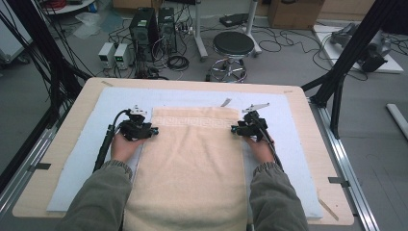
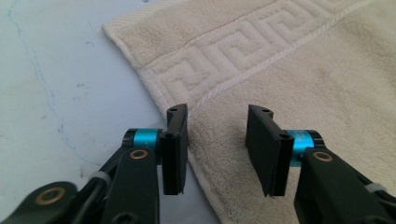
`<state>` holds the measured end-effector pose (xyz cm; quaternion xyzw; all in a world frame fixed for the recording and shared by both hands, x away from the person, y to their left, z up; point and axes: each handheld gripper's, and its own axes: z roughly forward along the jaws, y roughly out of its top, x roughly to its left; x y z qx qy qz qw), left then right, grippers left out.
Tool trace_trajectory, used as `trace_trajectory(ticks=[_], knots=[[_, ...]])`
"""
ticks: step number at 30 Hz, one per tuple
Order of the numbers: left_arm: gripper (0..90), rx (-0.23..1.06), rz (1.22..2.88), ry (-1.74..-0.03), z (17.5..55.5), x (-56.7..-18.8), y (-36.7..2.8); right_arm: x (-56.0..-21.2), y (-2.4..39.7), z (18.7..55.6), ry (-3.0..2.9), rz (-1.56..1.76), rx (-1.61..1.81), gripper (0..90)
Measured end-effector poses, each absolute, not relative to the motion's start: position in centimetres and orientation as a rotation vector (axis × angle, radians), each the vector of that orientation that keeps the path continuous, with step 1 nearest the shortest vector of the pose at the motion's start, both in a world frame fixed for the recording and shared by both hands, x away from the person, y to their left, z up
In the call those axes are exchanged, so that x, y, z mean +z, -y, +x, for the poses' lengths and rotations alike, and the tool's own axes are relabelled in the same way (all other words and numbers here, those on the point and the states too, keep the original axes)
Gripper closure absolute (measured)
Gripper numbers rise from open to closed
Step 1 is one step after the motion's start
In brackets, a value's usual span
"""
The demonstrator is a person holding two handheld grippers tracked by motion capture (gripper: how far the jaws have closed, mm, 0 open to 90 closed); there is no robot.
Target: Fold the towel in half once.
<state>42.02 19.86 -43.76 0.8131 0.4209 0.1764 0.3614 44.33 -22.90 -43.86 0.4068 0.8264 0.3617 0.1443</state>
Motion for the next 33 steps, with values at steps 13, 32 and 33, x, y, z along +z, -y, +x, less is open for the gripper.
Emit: trace_trajectory(ticks=[13, 32, 33], knots=[[84.6, 0.274, 1.994, -1.066, 42.5, -44.0, -21.3, -44.0, 23.6, 44.4, -2.473, 1.182, 1.190, 82.7], [85.1, 0.169, 1.810, -0.799, 36.4, -38.4, -24.5, -37.0, 25.0, 37.7, -2.481, 0.830, 1.668, 84.3], [85.1, 0.166, 1.805, -0.786, 35.8, -38.3, -24.6, -36.7, 25.1, 37.0, -2.489, 0.819, 1.668, 84.3]])
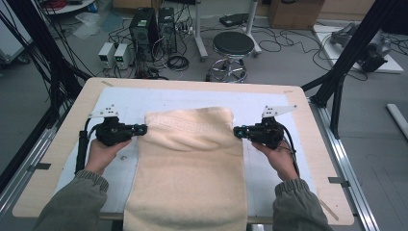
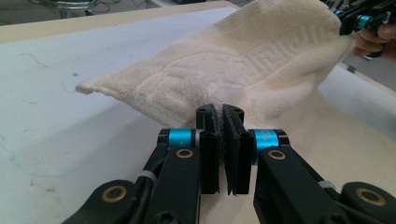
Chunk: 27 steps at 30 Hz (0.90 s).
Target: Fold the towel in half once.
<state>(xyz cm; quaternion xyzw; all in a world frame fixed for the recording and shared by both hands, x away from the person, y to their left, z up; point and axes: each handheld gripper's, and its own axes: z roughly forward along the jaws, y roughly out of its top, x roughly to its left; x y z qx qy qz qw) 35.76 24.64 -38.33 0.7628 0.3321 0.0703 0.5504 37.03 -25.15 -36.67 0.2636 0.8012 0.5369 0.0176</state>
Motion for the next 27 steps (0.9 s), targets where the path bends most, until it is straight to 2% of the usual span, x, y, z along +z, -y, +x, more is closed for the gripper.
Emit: trace_trajectory(ticks=[6, 16, 18, 20, 25, 27], knots=[[84.9, 0.176, 1.859, -0.712, 31.4, -39.0, -24.7, -36.0, 25.7, 32.5, -2.529, 0.717, 1.640, 84.5], [83.2, 0.084, 1.974, -0.662, 25.3, -41.7, -25.5, -40.4, 26.0, 26.0, -2.653, 0.706, 1.560, 83.5], [77.4, 0.035, 2.025, -0.659, 24.6, -42.1, -25.5, -41.2, 25.9, 25.3, -2.699, 0.705, 1.511, 77.2], [65.4, 0.018, 2.047, -0.659, 24.1, -42.2, -25.7, -41.8, 26.0, 24.9, -2.740, 0.729, 1.453, 72.2], [53.9, 0.053, 2.008, -0.688, 24.8, -41.6, -26.2, -40.9, 26.3, 25.3, -2.650, 0.783, 1.485, 57.0], [51.9, 0.054, 2.004, -0.693, 25.2, -41.6, -26.1, -40.8, 26.1, 25.7, -2.637, 0.783, 1.483, 54.9]])
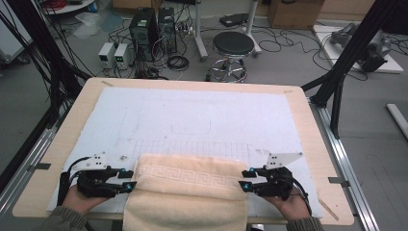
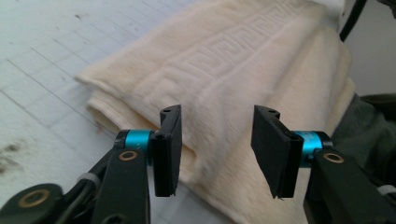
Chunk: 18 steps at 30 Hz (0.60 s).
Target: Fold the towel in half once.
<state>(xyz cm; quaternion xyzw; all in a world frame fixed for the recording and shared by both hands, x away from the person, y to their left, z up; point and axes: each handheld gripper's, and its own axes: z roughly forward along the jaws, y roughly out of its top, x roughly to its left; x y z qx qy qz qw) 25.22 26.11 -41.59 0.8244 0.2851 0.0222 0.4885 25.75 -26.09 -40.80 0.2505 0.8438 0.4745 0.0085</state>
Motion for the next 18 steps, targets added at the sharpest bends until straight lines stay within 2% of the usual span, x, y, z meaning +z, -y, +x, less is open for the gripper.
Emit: trace_trajectory(ticks=[2, 4, 9, 10, 11, 12, 13, 15, 18], knots=[[51.9, 0.061, 1.999, -0.698, 26.5, -41.6, -25.4, -40.7, 25.8, 26.2, -2.643, 0.781, 1.472, 52.2], [47.7, 0.075, 2.008, -0.708, 27.6, -41.7, -24.7, -41.6, 23.9, 29.0, -2.645, 0.792, 1.380, 46.5], [46.4, 0.077, 2.055, -0.769, 29.5, -42.8, -23.5, -42.8, 23.1, 30.5, -2.670, 0.831, 1.294, 48.8], [54.5, 0.075, 2.064, -0.775, 29.7, -43.0, -23.4, -43.0, 22.9, 30.6, -2.677, 0.826, 1.274, 51.7], [54.5, 0.087, 2.085, -0.781, 29.9, -43.3, -23.2, -43.0, 22.8, 30.6, -2.677, 0.814, 1.258, 55.1], [59.7, 0.104, 2.098, -0.779, 29.9, -43.5, -23.0, -43.1, 22.7, 30.6, -2.676, 0.801, 1.244, 60.4], [72.3, 0.129, 2.112, -0.771, 29.9, -43.5, -22.9, -43.1, 22.4, 30.5, -2.686, 0.757, 1.238, 70.2], [83.1, 0.150, 2.113, -0.770, 29.9, -43.5, -23.0, -43.0, 22.3, 30.4, -2.691, 0.734, 1.234, 77.2], [88.6, 0.160, 2.111, -0.771, 29.9, -43.4, -23.2, -42.6, 22.3, 30.3, -2.679, 0.711, 1.242, 80.4]])
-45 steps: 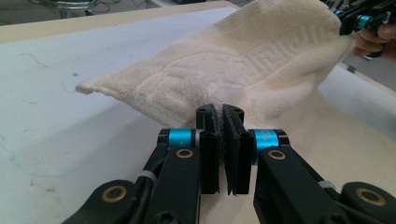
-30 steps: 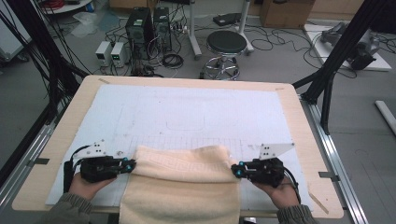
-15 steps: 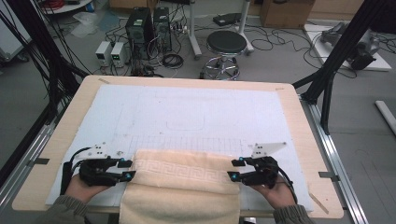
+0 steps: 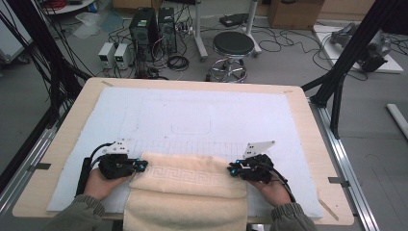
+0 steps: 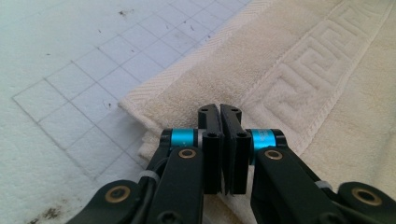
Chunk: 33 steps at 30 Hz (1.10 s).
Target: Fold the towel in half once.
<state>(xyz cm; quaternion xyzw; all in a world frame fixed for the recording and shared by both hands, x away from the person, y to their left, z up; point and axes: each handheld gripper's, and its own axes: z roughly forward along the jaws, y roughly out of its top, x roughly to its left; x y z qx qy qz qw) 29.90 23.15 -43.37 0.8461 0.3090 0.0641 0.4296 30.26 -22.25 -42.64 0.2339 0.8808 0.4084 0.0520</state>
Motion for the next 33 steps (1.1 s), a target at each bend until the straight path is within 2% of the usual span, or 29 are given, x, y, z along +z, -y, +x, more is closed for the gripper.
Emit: trace_trajectory(ticks=[20, 28, 33], knots=[[89.7, 0.157, 1.976, -0.730, 28.7, -41.0, -24.2, -39.6, 22.8, 28.8, -2.585, 0.645, 1.494, 81.8], [89.7, 0.179, 1.979, -0.634, 24.3, -39.5, -25.2, -38.5, 22.7, 26.5, -2.605, 0.553, 1.552, 81.7], [89.6, 0.153, 2.004, -0.610, 20.9, -39.7, -26.3, -38.4, 23.0, 23.0, -2.672, 0.482, 1.554, 80.9]])
